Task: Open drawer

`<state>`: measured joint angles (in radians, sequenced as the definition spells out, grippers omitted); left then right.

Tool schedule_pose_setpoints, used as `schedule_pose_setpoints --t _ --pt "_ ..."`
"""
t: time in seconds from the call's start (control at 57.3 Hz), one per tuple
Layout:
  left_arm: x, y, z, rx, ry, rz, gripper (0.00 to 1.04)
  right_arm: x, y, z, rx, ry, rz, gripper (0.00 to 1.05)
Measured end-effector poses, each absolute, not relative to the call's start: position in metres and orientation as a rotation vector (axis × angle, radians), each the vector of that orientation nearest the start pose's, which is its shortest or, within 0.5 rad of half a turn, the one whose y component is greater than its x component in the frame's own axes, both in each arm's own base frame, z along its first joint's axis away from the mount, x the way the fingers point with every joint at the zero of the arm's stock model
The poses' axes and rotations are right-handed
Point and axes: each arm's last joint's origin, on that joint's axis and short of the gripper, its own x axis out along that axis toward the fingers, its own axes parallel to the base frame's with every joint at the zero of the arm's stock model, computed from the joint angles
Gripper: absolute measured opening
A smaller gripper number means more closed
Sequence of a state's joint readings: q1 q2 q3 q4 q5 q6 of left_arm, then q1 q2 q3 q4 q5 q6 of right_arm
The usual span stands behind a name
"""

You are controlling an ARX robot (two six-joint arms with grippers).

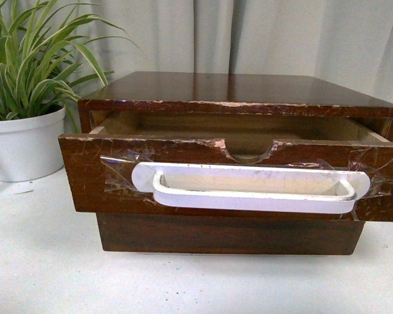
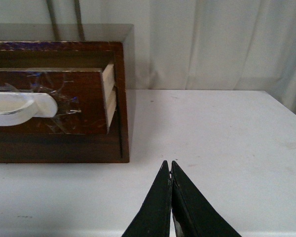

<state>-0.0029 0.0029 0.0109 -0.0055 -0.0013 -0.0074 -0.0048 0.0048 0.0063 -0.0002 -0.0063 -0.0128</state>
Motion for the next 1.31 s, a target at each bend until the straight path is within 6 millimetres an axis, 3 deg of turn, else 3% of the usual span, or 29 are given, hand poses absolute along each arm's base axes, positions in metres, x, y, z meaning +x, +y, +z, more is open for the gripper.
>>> schedule_pose_setpoints --t 0.436,0.576,0.698,0.837,0.907,1.308 --pt "0.0972 -0.0003 0.1665 -0.008 -0.003 -0.002 0.05 0.0976 -0.0003 0.1653 -0.013 -0.001 -0.001 0.01" --pt "0.0972 -0.0003 0.1665 -0.007 -0.003 -0.002 0.28 0.0976 -0.0003 0.1653 -0.013 -0.001 -0.002 0.24" --pt "0.0972 -0.0003 0.1665 -0.007 -0.003 -0.002 0.53 0.0976 -0.0003 0.1653 -0.013 -0.001 -0.002 0.5" --pt "0.0972 -0.0003 0.1665 -0.007 -0.003 -0.002 0.89 0.0976 -0.0003 0.1653 -0.012 -0.001 -0.002 0.84" --pt "0.0972 -0.0003 0.1665 -0.007 -0.003 -0.002 1.0 0.0976 -0.0003 0.1653 -0.012 -0.001 -0.002 0.96" --pt "0.0972 -0.0003 0.1665 -0.006 -0.003 -0.002 0.98 0.0976 -0.0003 0.1653 -0.01 -0.001 -0.002 0.96"
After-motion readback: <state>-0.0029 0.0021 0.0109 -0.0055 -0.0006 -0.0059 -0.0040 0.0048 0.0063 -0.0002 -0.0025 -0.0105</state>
